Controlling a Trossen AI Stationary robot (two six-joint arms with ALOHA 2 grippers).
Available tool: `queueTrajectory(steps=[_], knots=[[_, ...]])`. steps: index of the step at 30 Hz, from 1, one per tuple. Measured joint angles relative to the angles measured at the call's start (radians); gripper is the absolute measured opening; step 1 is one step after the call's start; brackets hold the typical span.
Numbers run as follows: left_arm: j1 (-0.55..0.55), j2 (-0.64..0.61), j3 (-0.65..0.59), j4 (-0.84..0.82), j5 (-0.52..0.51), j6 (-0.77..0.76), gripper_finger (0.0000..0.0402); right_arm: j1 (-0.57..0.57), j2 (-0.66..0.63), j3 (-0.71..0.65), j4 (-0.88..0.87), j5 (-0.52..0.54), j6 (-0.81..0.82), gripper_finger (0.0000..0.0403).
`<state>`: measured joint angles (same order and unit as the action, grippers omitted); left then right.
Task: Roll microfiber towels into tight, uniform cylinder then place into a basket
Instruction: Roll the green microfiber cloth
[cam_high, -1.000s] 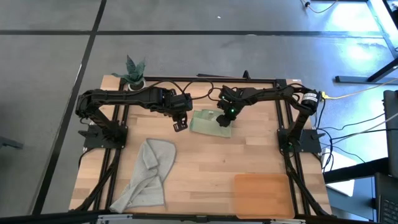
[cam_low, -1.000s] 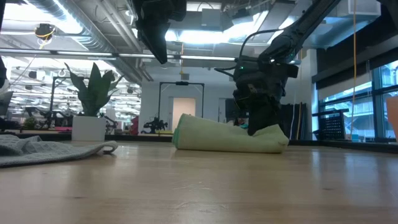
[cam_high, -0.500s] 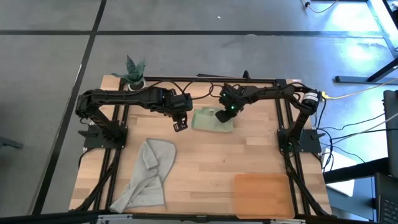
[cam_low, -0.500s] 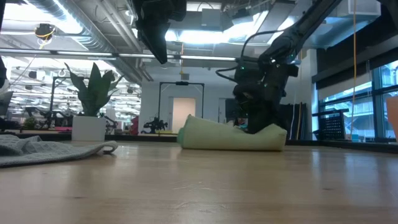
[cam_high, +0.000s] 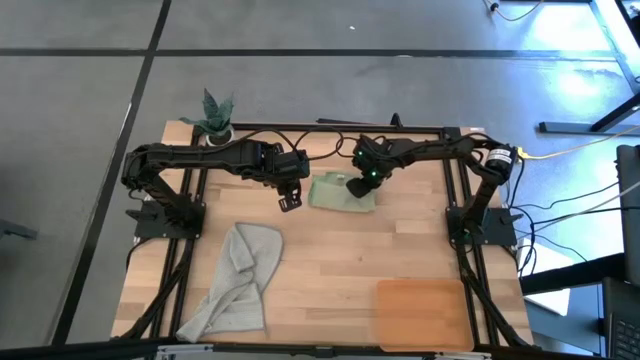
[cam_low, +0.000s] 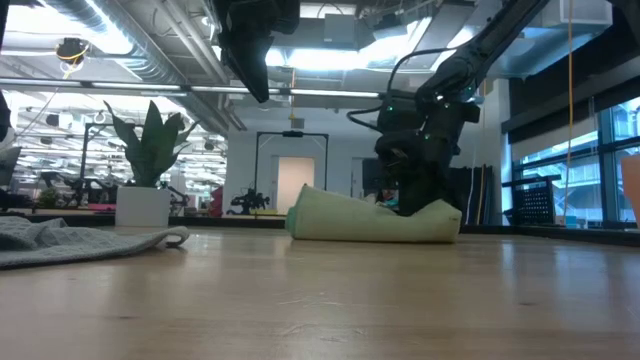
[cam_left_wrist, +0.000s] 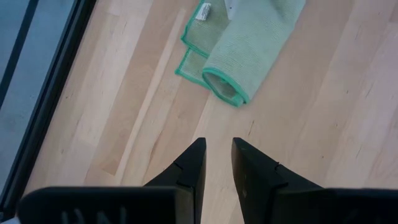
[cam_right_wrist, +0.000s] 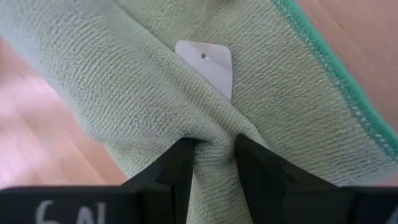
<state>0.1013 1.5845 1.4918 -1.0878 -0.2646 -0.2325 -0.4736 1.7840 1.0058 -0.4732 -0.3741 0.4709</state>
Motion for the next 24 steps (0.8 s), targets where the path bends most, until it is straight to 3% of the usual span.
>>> queueTrajectory(steps=[14, 24], knots=[[0.000, 0.000, 0.000, 0.000, 0.000, -0.001, 0.0067, -0.010, -0.005, 0.094, -0.020, 0.015, -0.028, 0.0124], [-0.012, 0.000, 0.000, 0.000, 0.000, -0.001, 0.0067, -0.021, -0.005, 0.194, -0.141, 0.139, -0.069, 0.0124]])
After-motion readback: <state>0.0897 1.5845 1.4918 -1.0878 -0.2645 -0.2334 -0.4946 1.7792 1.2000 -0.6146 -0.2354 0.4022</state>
